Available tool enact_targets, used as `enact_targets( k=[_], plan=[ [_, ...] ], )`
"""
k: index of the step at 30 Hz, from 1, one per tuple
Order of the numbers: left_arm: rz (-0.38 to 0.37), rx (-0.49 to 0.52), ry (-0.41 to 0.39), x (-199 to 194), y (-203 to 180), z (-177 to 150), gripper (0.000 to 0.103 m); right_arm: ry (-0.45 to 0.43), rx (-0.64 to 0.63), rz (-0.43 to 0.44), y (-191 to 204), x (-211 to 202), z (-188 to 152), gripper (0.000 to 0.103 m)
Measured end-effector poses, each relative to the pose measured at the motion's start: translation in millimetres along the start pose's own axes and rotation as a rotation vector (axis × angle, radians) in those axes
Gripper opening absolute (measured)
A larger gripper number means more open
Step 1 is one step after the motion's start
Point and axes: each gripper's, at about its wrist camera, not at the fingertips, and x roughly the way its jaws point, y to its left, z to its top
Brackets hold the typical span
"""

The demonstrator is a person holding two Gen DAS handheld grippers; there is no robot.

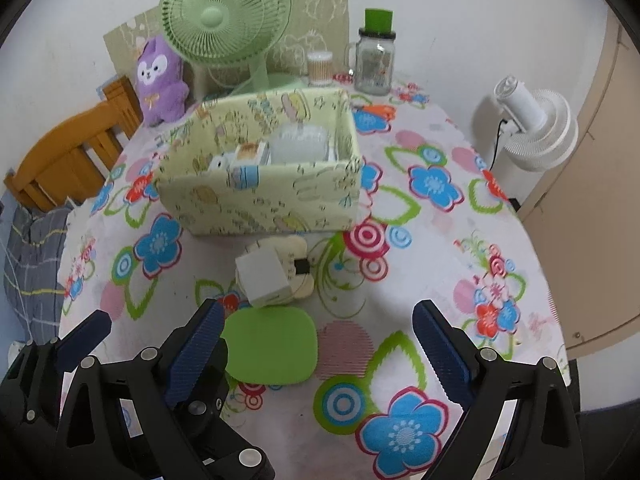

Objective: Organize rigid objects
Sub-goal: 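Raise both open grippers out of the box and back toward the remaining items, then lower left gripper onto the black key fob while right grasps the white cube charger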

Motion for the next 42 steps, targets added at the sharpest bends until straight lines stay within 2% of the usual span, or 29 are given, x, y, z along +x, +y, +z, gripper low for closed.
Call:
enact_targets(
  k=[10, 18, 23, 29, 32, 33, 36, 42],
  plan=[
    [0.02, -0.032, 0.059, 29, 12, -21, 0.091, 0.065, -0.037, 0.045, 12, 37, -19, 0.095],
    [0.04, -0.057, 0.091, 45, 23, -35, 0.091, 0.082, -0.062, 0.068, 21, 56, -31, 0.095],
    [0.034, -0.053, 0.107, 52, 24, -42, 0.091, 0.086, -0.036, 0.075, 21, 65, -40, 0.095],
    [0.035, -0.057, 0.133, 64, 25, -47, 0.086, 0.096, -0.047, 0.068, 22, 74, -45, 0.095],
    [0.036, -0.05, 0.115, 65, 24, -47, 0.084, 0.099, -0.028, 0.073, 19, 77, -46, 0.095],
    [0.035, -0.041, 0.109, 65, 22, -47, 0.08, 0.1, -0.024, 0.072, 18, 78, -46, 0.095],
    [0.018, -0.027, 0.103, 64, 18, -45, 0.073, 0.097, -0.014, 0.069, 15, 81, -44, 0.095],
    [-0.022, -0.062, 0.139, 62, 26, -51, 0.071, 0.111, -0.017, 0.066, 14, 81, -46, 0.095]
  ],
)
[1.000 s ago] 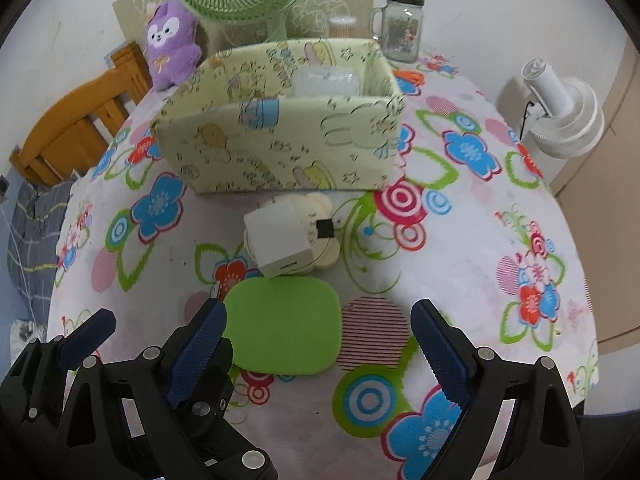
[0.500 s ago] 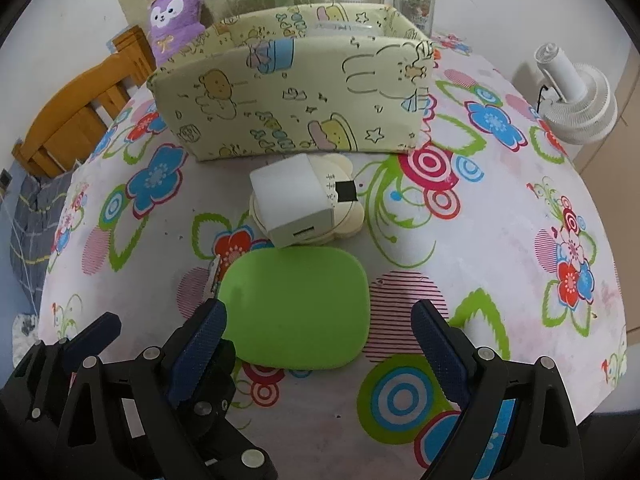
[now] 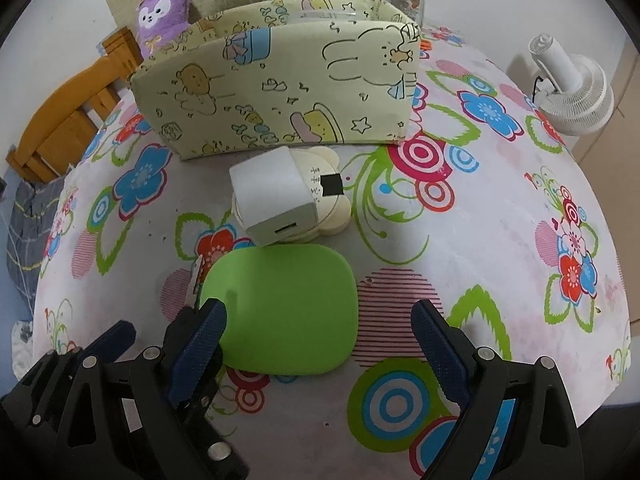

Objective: Organize rigid objects
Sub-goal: 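Lower left gripper onto the black key fob while right grasps the white cube charger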

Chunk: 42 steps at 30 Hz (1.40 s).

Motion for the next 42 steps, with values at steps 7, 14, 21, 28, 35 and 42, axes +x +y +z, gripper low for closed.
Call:
enact_targets(
  k=[7, 14, 21, 28, 35, 42],
  plan=[
    [0.024, 0.035, -0.006, 5, 2, -4, 0.067, 0.03, 0.012, 0.001, 3, 9, -4, 0.095],
    [0.029, 0.053, -0.033, 11, -2, 8, 0.066, 0.02, -0.001, -0.007, 9, 11, 4, 0.095],
    [0.028, 0.013, -0.03, 9, 3, 12, 0.031, -0.015, -0.034, -0.015, 11, 9, 17, 0.095],
    [0.024, -0.012, -0.029, 9, 10, 21, 0.031, -0.023, -0.044, -0.022, 14, 14, 31, 0.095],
    [0.037, -0.005, -0.049, 11, 11, 39, 0.031, -0.041, -0.053, -0.008, 18, 16, 44, 0.095],
    [0.046, 0.0, -0.047, 21, 9, 57, 0.031, -0.051, -0.065, -0.014, 22, 21, 57, 0.095]
  ],
)
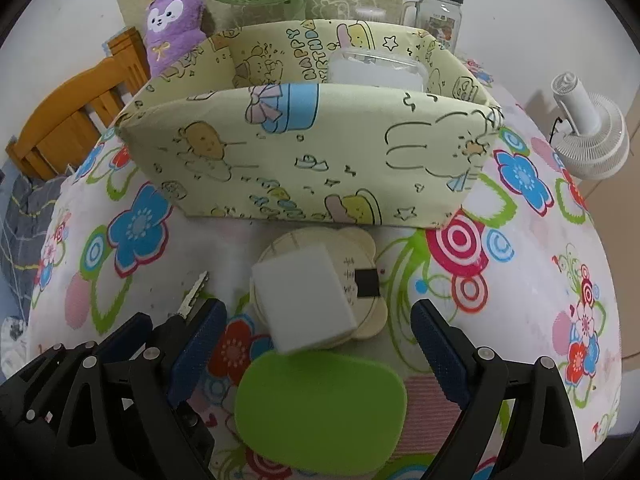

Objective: Organize rigid objects
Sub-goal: 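Lower left gripper onto the black key fob while right grasps the white cube charger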

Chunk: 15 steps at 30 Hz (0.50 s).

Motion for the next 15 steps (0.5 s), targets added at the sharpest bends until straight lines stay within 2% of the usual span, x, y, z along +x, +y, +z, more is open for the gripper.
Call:
enact_targets(
  k=[2, 5, 10, 13, 14, 15],
  plan=[
    [0.003, 0.0, -0.001, 2, -1, 3, 0.031, 0.001, 0.003, 0.0, -1, 3, 3, 0.094],
    [0.005, 0.0, 0.007, 6, -2, 6, 0.031, 0.012, 0.006, 0.003, -2, 8, 7, 0.087],
    [0.012, 0.004, 0.014, 11, -4, 7, 0.031, 0.038, 0.023, 0.008, -3, 16, 9, 0.07],
    [0.007, 0.001, 0.014, 12, -3, 8, 0.03, 0.023, 0.013, -0.005, -5, 14, 9, 0.054],
    [0.004, 0.0, 0.015, 11, -4, 9, 0.03, 0.019, 0.011, -0.003, -5, 13, 9, 0.045],
    [0.004, 0.002, 0.013, 10, -5, 9, 0.03, 0.017, 0.013, -0.004, -6, 12, 10, 0.045]
  ],
)
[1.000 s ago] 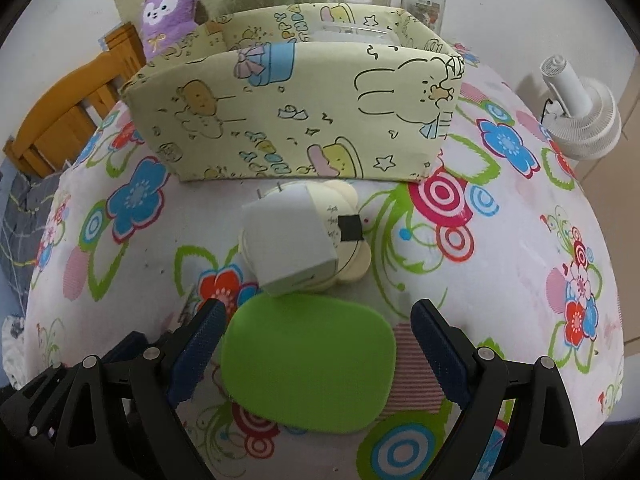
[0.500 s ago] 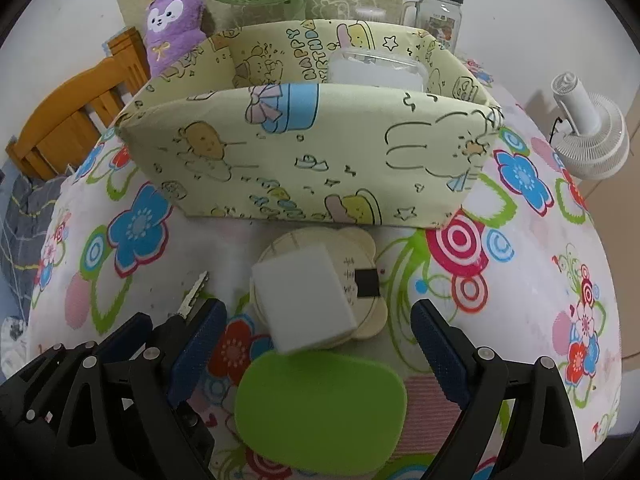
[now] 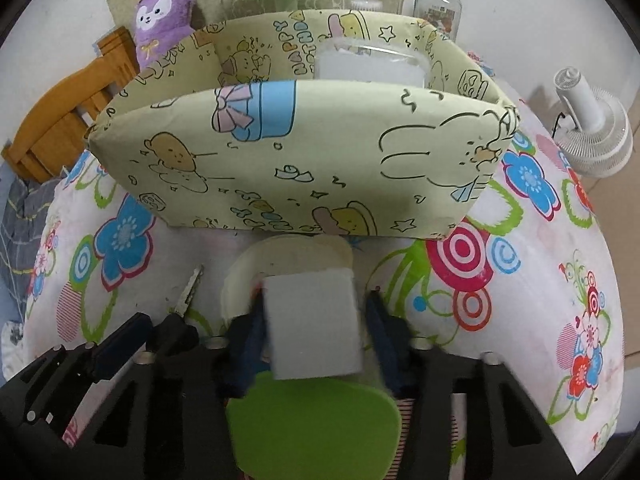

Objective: Organize rigid objects
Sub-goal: 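Lower left gripper onto the black key fob while right grasps the white cube charger, then close left gripper on the key fob and lift while right lifts the cube charger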

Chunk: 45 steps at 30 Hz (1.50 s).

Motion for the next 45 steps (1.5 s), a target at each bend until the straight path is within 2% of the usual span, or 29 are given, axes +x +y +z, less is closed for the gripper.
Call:
enact_targets(
  k=[11, 12, 20, 26, 35, 39, 44, 45],
  plan=[
    [0.013, -0.001, -0.03, -22, 0, -5, 0.03, -0.014, 0.012, 0.028, -2, -20, -5, 0.044],
    [0.012, -0.001, -0.035, -25, 0, -5, 0.014, -0.017, 0.015, 0.031, -3, -23, -5, 0.045],
    [0.001, 0.007, -0.07, -41, -5, -8, 0.014, -0.04, 0.032, 0.025, -6, -41, -6, 0.045],
    [0.001, -0.005, -0.045, -34, -1, -17, 0.031, -0.018, 0.031, 0.032, -4, -35, -16, 0.044],
    [0.026, 0.0, 0.005, -10, 8, -22, 0.04, 0.004, 0.006, 0.027, 3, -24, -26, 0.044],
    [0.023, 0.042, -0.012, -8, 10, -23, 0.051, 0.022, 0.006, 0.028, 5, -21, -28, 0.044],
    [-0.005, 0.04, 0.006, -7, 14, -21, 0.052, 0.023, 0.001, 0.022, 10, -21, -28, 0.044],
    [-0.007, 0.034, 0.015, -7, 14, -21, 0.05, 0.029, 0.006, 0.026, 10, -21, -27, 0.044]
  ],
)
